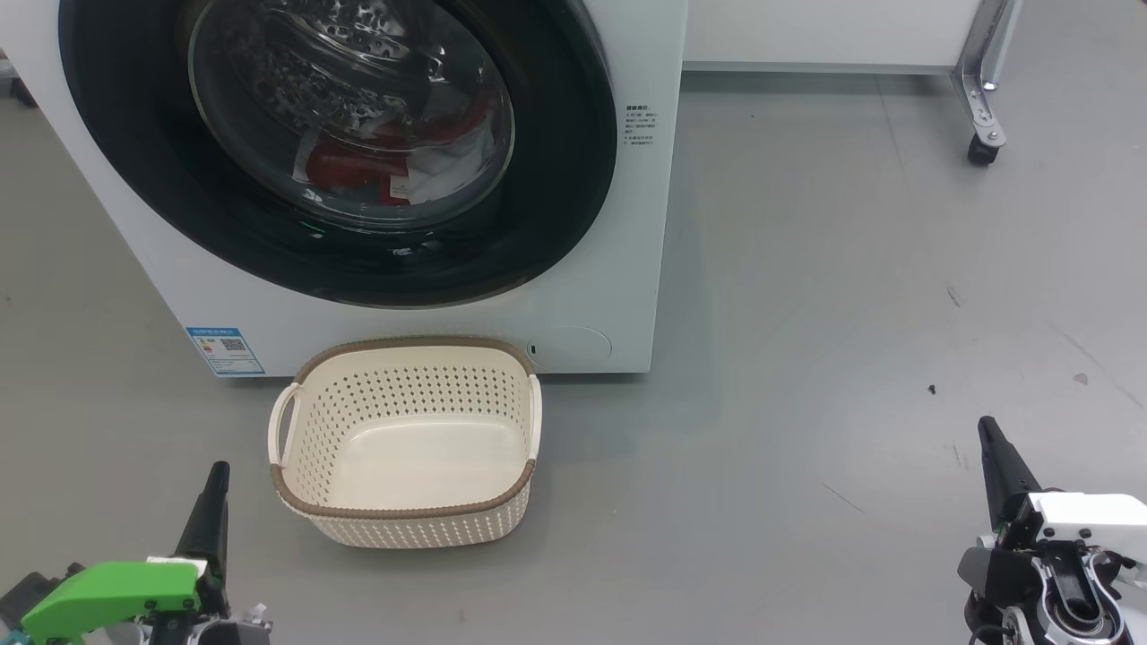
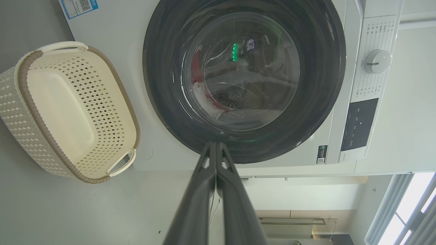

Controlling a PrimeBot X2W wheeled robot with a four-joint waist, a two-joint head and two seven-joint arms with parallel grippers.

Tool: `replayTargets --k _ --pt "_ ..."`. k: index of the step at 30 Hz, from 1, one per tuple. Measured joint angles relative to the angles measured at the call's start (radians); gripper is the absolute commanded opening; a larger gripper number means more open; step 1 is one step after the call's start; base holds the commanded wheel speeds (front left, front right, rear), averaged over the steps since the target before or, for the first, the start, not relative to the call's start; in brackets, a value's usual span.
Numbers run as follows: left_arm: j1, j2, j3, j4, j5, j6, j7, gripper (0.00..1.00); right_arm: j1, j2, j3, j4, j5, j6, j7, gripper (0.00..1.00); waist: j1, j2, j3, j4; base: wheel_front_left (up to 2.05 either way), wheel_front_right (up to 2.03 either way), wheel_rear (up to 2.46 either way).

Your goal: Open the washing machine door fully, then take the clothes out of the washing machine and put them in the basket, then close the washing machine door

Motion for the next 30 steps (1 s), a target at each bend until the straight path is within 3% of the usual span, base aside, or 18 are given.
replayTargets --k 14,15,16,17,18,30 --pt "0.001 -0.001 0.0 0.002 0.0 0.001 0.0 0.0 0.001 0.001 0.0 0.002 0.0 -0.001 0.0 0.0 0.0 0.0 0.0 0.0 0.0 0.0 0.0" --pt "0.005 -0.003 0.0 0.011 0.002 0.001 0.0 1.0 0.005 0.003 0.0 0.009 0.0 -0.001 0.0 1.0 0.0 0.0 0.0 0.0 0.0 0.0 0.0" --pt "0.013 -0.008 -0.001 0.021 0.002 0.001 0.0 1.0 0.014 0.008 0.0 0.02 0.0 -0.001 0.0 1.0 0.0 0.0 0.0 0.0 0.0 0.0 0.0" --pt "0.022 -0.014 -0.002 0.032 0.002 0.001 0.0 0.0 0.026 0.014 0.001 0.032 -0.001 -0.001 0.0 0.0 0.0 0.0 0.0 0.0 0.0 0.0 0.0" --pt "0.032 -0.018 -0.003 0.044 0.002 0.001 0.0 1.0 0.037 0.02 0.001 0.044 -0.001 -0.001 0.0 1.0 0.0 0.0 0.0 0.0 0.0 0.0 0.0" --pt "0.054 -0.025 -0.022 0.051 0.015 0.001 -0.036 1.0 0.061 0.03 0.003 0.042 -0.029 -0.001 -0.032 1.0 0.0 0.0 0.003 -0.002 0.0 0.0 0.0"
